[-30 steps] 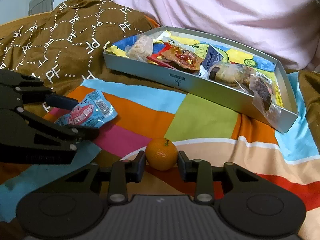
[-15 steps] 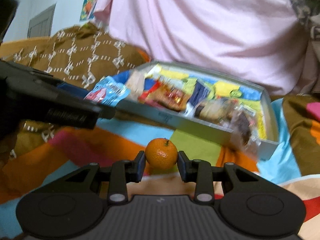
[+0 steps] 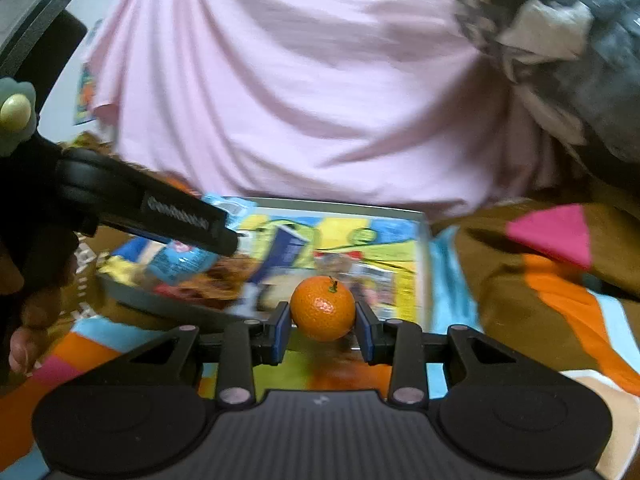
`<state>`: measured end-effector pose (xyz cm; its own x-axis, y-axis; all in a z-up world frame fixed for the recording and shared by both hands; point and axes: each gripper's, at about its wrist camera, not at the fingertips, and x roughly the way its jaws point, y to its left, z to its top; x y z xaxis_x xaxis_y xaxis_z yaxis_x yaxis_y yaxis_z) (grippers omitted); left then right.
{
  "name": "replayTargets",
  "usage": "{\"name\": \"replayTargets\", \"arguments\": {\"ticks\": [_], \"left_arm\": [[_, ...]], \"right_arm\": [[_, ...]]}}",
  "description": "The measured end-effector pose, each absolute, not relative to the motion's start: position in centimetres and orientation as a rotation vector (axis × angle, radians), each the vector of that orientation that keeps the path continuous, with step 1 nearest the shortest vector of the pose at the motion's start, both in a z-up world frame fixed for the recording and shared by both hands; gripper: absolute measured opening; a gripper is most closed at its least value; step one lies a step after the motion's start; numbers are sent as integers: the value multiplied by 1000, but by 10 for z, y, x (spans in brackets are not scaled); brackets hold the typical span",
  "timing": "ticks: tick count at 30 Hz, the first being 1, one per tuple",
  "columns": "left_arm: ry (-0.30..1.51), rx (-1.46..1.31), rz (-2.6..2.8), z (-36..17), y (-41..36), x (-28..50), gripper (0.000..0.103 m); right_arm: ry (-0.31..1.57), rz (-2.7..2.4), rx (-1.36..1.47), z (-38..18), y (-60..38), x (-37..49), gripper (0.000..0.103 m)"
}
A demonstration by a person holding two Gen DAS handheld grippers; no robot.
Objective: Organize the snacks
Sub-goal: 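Lift the blue packet and mandarin and carry both over the tray, then lower the blue packet and mandarin into the tray and open both grippers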
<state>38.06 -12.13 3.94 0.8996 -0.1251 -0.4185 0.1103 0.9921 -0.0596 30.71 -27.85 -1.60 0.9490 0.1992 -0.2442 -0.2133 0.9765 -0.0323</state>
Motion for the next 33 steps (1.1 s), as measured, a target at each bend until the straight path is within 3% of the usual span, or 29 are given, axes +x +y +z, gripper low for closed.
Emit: {"name": "replayTargets", "arguments": {"ticks": [12,33], "left_arm": [[465,-81,-96,34,-157,441,60],[504,-37,-110,18,-172,458,58]], "right_arm": [[218,107,-84,-24,-304,339,39],[250,123,-78,-29,-304,349,40]]}}
